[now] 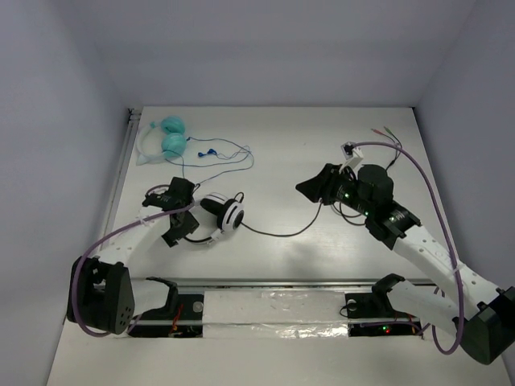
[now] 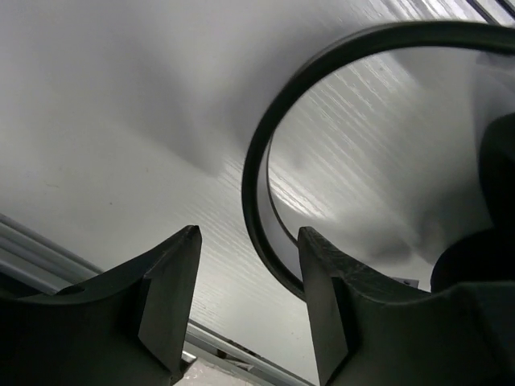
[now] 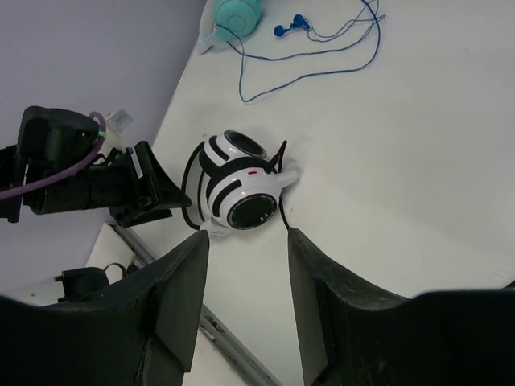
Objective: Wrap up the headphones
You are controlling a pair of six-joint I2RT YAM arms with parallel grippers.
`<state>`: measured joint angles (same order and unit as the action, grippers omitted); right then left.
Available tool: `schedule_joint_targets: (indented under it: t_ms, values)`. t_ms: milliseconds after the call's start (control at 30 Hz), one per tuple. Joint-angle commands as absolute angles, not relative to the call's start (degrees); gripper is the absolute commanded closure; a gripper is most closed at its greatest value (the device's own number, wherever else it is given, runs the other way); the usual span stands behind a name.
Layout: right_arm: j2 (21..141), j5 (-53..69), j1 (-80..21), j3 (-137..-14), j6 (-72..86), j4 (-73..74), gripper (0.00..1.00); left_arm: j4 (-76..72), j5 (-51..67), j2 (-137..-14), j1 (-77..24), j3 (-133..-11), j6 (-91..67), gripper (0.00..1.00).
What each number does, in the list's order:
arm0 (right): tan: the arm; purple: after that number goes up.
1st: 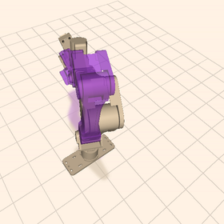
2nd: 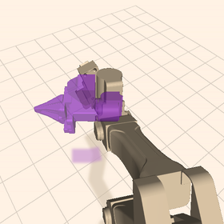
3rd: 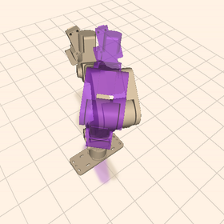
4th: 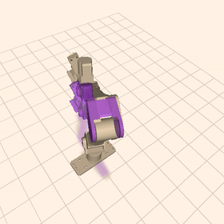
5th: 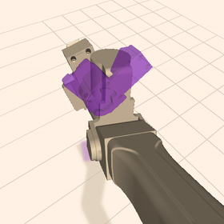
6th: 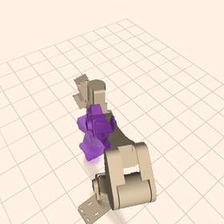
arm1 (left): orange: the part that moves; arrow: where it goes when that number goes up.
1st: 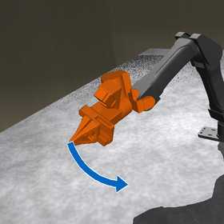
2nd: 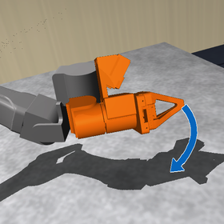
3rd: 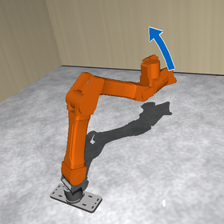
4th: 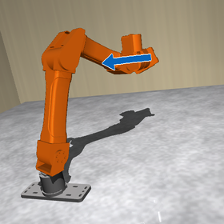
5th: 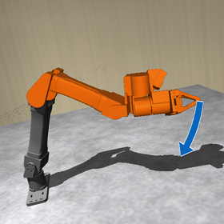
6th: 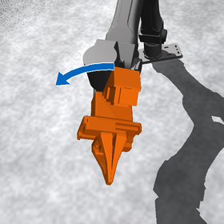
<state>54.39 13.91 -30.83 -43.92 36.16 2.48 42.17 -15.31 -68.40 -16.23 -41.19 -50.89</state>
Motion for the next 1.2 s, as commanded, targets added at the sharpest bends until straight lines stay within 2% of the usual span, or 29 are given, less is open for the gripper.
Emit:
schedule_joint_targets:
  t_ms: [0, 67, 200, 367, 533, 633, 667, 700, 833, 867, 933, 967, 1033, 1133, 1167]
  values:
    - [53.7, 14.0, -31.2, -43.4, 34.9, -2.1, 0.50, 44.0, -14.1, -69.2, -14.4, -41.3, -51.2, 0.50]
    - [53.3, 14.5, -31.2, -43.2, 34.5, -2.5, 0.50, 43.0, -14.4, -71.1, -13.3, -42.0, -50.9, 0.45]
    - [52.9, 15.5, -31.2, -42.7, 34.2, -3.3, 0.50, 38.7, -13.6, -75.1, -13.3, -42.5, -49.3, 0.46]
    - [53.8, 15.5, -31.2, -42.5, 34.0, -3.9, 0.50, 32.5, -9.2, -77.0, -13.3, -39.3, -48.6, 0.53]
    - [55.2, 15.0, -31.2, -42.2, 34.1, -4.7, 0.50, 26.9, -8.1, -76.7, -13.3, -35.2, -48.3, 0.53]
    - [55.5, 14.9, -31.2, -41.5, 34.4, -5.4, 0.51, 23.5, -7.5, -76.9, -13.3, -33.1, -47.7, 0.74]
    - [55.9, 14.8, -31.2, -41.3, 34.4, -5.4, 0.52, 23.1, -7.7, -76.8, -13.3, -33.0, -47.6, 0.92]
    - [55.9, 14.7, -31.2, -40.8, 34.4, -5.4, 0.53, 22.9, -8.1, -75.9, -13.3, -33.1, -47.5, 1.00]
    - [56.6, 15.9, -31.2, -39.1, 34.4, -6.4, 0.61, 21.9, -6.7, -69.9, -13.3, -35.9, -42.9, 1.00]
    - [56.9, 17.0, -31.2, -38.9, 34.1, -6.9, 0.66, 22.2, -6.5, -68.6, -13.3, -37.2, -41.9, 1.00]
    - [58.3, 19.0, -31.2, -38.5, 33.6, -7.9, 0.70, 24.2, -5.6, -65.1, -13.3, -42.0, -39.3, 1.00]
    - [58.8, 19.2, -31.2, -38.5, 33.4, -8.2, 0.81, 25.1, -5.5, -64.3, -13.3, -43.9, -36.8, 1.00]
    - [60.3, 19.6, -31.2, -38.4, 32.4, -9.1, 0.84, 27.1, -2.1, -62.4, -13.3, -47.5, -34.2, 1.00]
    - [62.7, 19.9, -31.2, -39.1, 31.2, -9.8, 0.62, 31.0, 3.5, -62.7, -13.3, -56.1, -30.8, 1.00]
    - [63.4, 21.4, -31.2, -39.1, 30.9, -11.6, 0.42, 32.4, 5.3, -63.1, -13.3, -60.1, -30.4, 1.00]
